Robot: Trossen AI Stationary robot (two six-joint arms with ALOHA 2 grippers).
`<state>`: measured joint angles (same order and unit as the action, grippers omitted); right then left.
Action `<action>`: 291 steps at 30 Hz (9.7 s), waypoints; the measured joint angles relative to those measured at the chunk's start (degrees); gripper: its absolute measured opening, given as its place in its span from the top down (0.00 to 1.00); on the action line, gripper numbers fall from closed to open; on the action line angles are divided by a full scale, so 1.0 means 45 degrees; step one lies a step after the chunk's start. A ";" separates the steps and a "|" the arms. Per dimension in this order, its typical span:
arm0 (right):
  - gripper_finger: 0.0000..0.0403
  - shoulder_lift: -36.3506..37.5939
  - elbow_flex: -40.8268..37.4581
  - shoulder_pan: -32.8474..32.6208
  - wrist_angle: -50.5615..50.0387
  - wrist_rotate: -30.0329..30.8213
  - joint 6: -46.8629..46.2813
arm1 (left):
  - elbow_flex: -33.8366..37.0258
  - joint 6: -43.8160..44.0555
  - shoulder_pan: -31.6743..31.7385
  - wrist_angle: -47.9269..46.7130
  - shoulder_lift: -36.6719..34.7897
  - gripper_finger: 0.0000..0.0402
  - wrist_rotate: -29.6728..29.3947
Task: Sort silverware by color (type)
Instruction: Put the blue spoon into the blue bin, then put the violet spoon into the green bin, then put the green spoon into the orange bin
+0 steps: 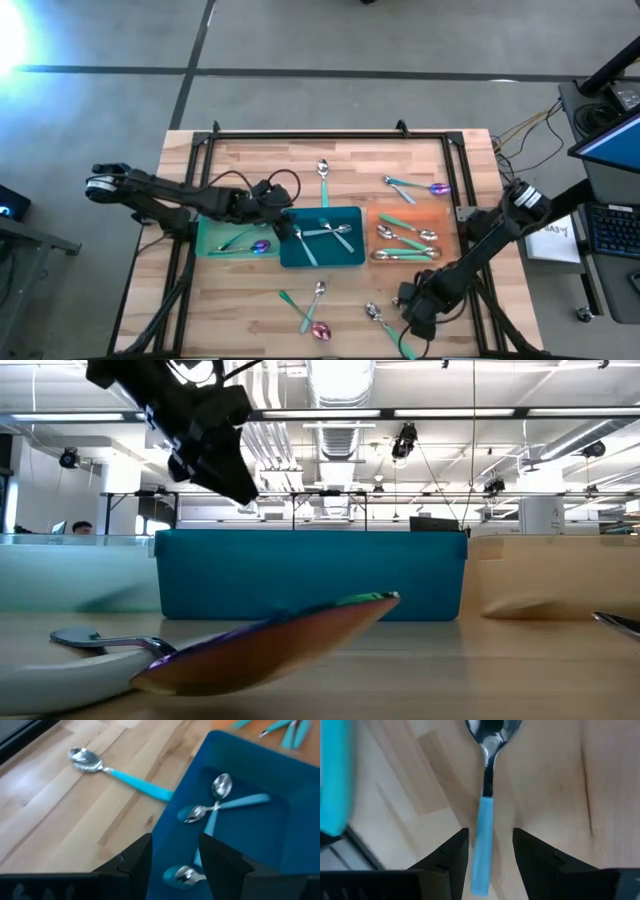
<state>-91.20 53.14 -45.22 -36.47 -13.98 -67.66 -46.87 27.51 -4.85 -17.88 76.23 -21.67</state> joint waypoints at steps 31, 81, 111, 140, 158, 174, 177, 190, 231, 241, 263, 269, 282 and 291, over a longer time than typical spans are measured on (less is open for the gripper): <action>0.94 0.1708 0.0843 0.0443 -0.1010 0.4743 0.2060 | 0.0010 -0.1133 -0.1811 0.2845 0.0103 0.64 0.0823; 0.69 0.2253 0.2252 0.2621 0.6585 1.2619 1.3850 | -0.2409 -0.3336 -0.3077 0.7917 0.4241 0.90 -0.0990; 0.64 0.2230 0.2293 0.2018 -0.0287 0.4421 0.1655 | -0.2434 0.0401 -0.1524 -0.0933 0.4255 0.77 0.0776; 0.64 0.2225 0.2283 0.2027 -0.1786 0.5819 0.3614 | -0.3196 -0.1665 -0.5994 0.0405 0.5737 0.76 0.4590; 0.64 0.2215 0.1914 0.2027 -0.1777 0.5795 0.3306 | -0.3206 -0.1654 -0.6030 0.2775 0.7256 0.76 0.5014; 0.64 0.2215 0.1900 0.2027 -0.1778 0.5790 0.3366 | -0.3965 -0.1819 -0.6069 0.0769 0.7096 0.76 0.4245; 0.64 0.2215 0.1900 0.2027 -0.1773 0.5794 0.3370 | -0.5005 -0.2155 -0.6081 -0.0647 0.7067 0.76 0.4234; 0.64 0.2215 0.1900 0.2027 -0.1765 0.5795 0.3551 | -0.5487 -0.2623 -0.6278 -0.1080 0.7087 0.76 0.4774; 0.64 0.1783 0.1900 0.2027 -0.1712 0.5761 0.3857 | -0.6732 -0.2644 -0.6318 -0.3183 0.8120 0.99 0.3447; 0.64 0.1783 0.1900 0.2027 -0.1729 0.5745 0.4140 | -0.8954 -0.2194 -0.6347 -0.8592 0.7087 1.00 0.1326; 0.64 0.1788 0.1900 0.2396 -0.1676 0.6492 0.4610 | 0.0542 0.3303 -0.4242 -1.0349 -0.4644 1.00 -0.1870; 0.64 0.1790 0.1904 0.2392 -0.1681 0.7051 0.4283 | 0.2548 0.3501 -0.4005 -0.8437 -0.6095 0.94 -0.1523; 0.64 0.1831 0.1905 0.2788 -0.1686 0.8552 0.4187 | 0.2459 0.4051 -0.4000 -0.7565 -0.5677 0.91 -0.1422; 0.64 0.1908 0.1909 0.5568 -0.1508 1.0044 0.4916 | 0.1195 0.3345 -0.4005 -0.7036 -0.4658 0.91 -0.1530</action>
<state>-82.61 61.73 -20.16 -43.26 31.22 -45.54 -41.49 42.56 -22.87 -49.54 55.26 -28.56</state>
